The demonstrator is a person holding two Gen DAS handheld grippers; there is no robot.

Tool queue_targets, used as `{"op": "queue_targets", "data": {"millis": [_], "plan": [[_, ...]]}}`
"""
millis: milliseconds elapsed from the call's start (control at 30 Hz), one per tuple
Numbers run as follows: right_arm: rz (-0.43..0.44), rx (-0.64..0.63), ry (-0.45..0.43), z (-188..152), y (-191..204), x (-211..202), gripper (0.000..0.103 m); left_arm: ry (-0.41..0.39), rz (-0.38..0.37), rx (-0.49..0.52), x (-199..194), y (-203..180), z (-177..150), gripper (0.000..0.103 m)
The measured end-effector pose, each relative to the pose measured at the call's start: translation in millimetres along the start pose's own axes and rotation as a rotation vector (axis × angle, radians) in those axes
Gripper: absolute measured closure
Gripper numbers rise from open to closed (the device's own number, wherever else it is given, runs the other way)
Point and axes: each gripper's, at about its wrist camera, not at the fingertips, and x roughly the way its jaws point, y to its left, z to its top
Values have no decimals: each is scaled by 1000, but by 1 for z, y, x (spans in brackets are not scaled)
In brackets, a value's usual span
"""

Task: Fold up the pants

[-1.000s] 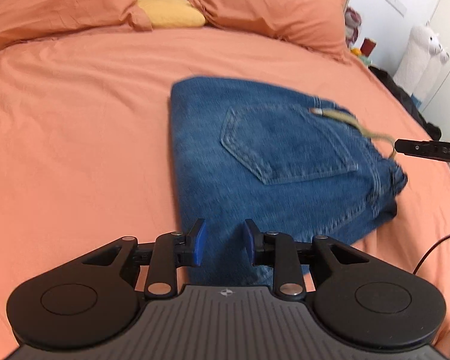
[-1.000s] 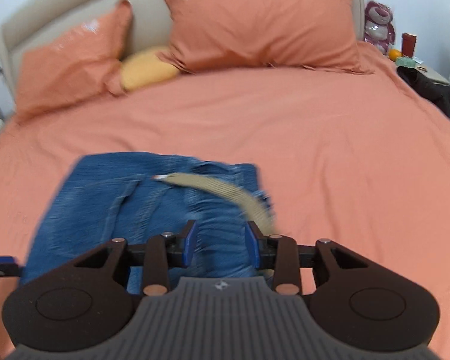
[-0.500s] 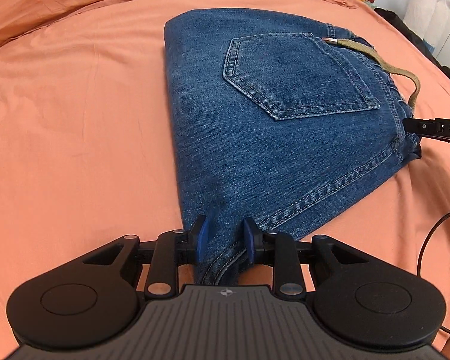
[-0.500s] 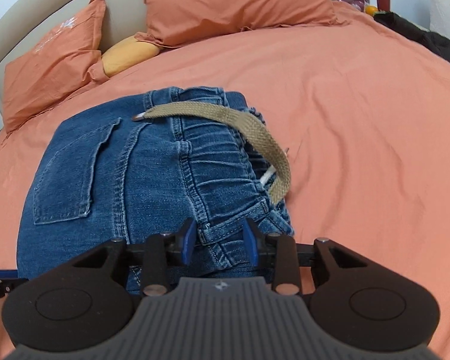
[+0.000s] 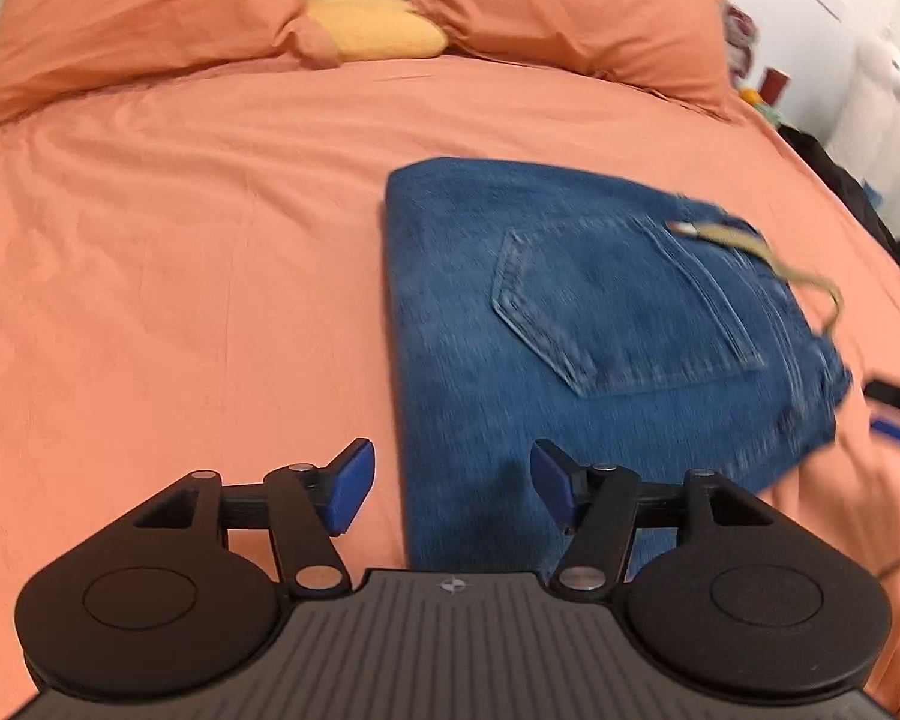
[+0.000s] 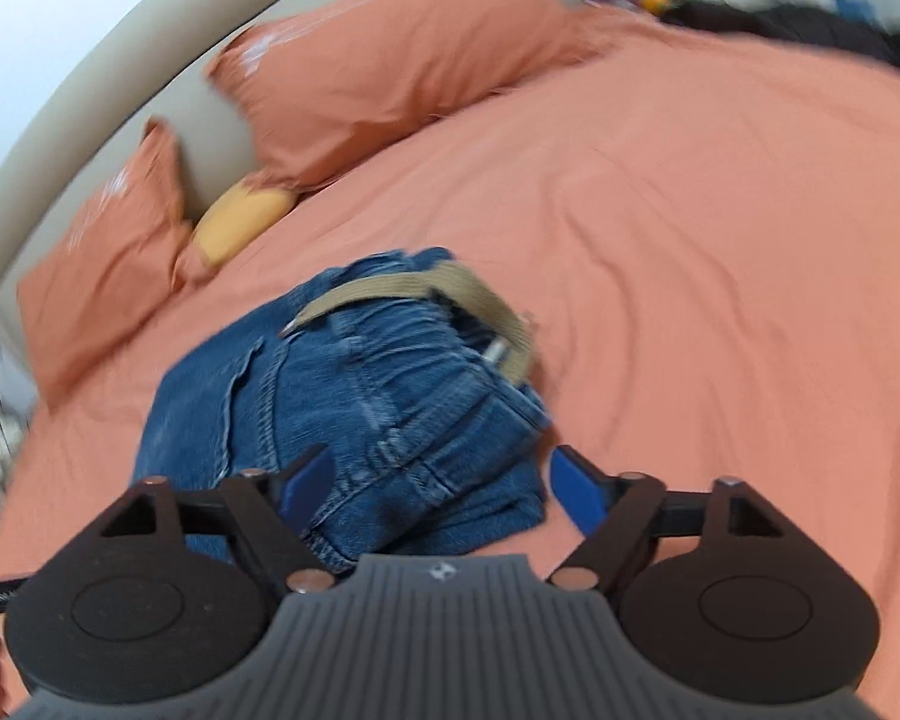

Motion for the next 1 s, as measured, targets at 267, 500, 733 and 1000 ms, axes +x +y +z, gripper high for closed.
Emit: {"op": "queue_targets", "data": {"millis": [267,500,733,1000], "plan": [[99,315,53,-4,-55,38,23,25,-24,-46,31,7,30,29],[199,309,72,-2,-54,62,22,46,-67,-71,63,14,47,23],[272,289,93,4,-52,80,24,58,-153,-162,94,30,58,13],[212,198,128,7,-41,86,51,99,-36,-40,117,1,67,17]]}}
